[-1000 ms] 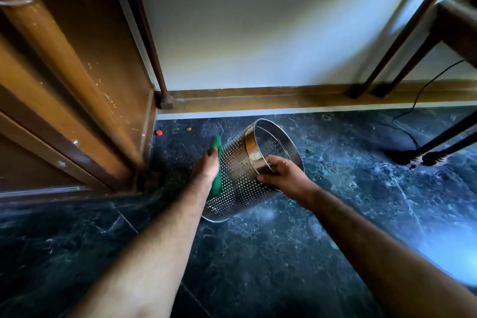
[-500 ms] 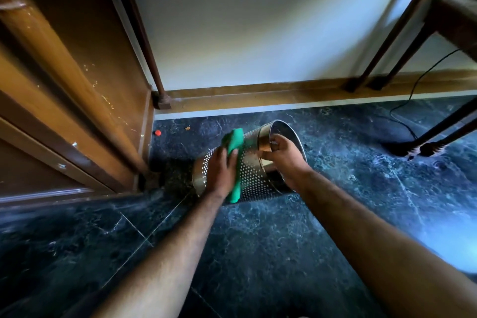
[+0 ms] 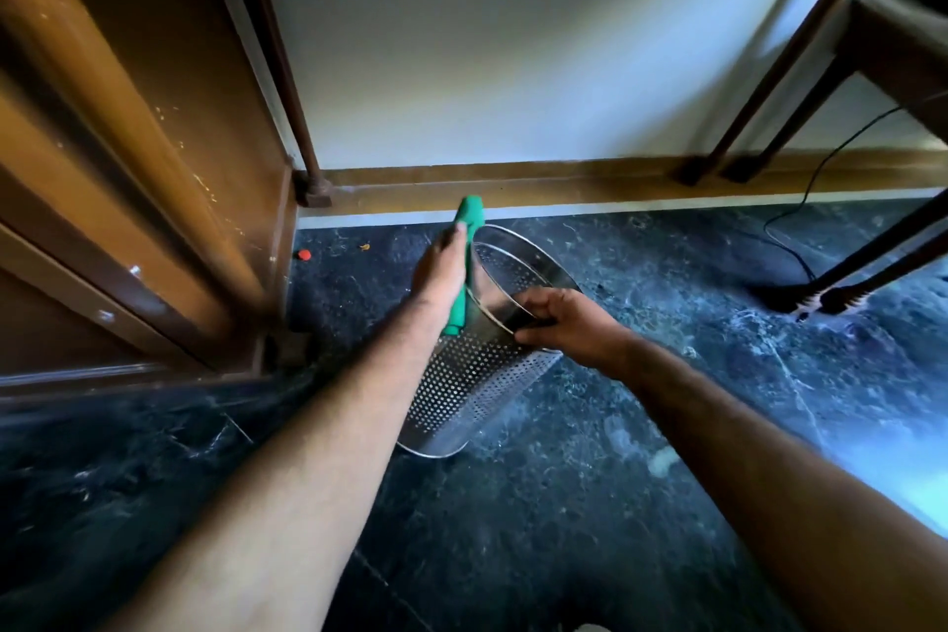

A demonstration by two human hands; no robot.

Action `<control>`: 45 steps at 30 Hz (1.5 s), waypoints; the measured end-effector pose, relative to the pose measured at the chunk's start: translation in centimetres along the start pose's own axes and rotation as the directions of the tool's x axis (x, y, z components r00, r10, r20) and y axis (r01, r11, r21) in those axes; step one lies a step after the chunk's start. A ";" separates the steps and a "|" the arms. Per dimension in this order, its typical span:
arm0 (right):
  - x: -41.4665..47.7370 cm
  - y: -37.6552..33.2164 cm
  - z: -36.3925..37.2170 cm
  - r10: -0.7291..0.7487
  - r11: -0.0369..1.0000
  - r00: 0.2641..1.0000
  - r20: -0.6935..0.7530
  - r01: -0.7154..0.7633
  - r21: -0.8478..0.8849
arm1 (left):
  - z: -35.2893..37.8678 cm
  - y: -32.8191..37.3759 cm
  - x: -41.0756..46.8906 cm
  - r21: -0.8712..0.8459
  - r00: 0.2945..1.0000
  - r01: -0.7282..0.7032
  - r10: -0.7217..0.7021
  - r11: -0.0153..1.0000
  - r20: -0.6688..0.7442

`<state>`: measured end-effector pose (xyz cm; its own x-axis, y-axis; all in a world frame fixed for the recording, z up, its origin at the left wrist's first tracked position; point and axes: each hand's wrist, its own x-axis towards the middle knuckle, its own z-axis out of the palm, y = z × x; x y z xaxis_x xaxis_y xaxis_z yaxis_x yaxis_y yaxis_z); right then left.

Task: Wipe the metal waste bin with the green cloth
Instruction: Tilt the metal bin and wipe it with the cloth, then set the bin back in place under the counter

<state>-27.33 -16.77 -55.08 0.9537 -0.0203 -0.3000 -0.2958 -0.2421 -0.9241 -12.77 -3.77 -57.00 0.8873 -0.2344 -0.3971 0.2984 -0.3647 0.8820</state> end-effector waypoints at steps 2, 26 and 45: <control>0.3 0.4 0.1 0.001 0.999 1.000 -0.023 0.000 0.039 | 1.0 1.5 -1.0 0.158 0.985 -0.159 0.167 0.975 -0.037; 4.4 -0.7 2.6 -0.029 0.649 0.999 0.030 0.042 -0.760 | -6.0 -3.8 -1.8 -0.681 0.916 -0.078 -0.218 0.728 -0.338; -8.2 -22.6 0.4 -0.280 0.862 0.950 -0.137 0.186 -0.471 | -7.1 16.1 -17.3 -0.924 0.936 0.128 -0.352 0.360 -0.007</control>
<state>-28.44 -10.73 -31.84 0.9964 -0.0842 0.0065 -0.0518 -0.6696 -0.7409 -20.84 0.85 -34.10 0.7282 -0.0844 -0.6801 0.5460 0.6712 0.5014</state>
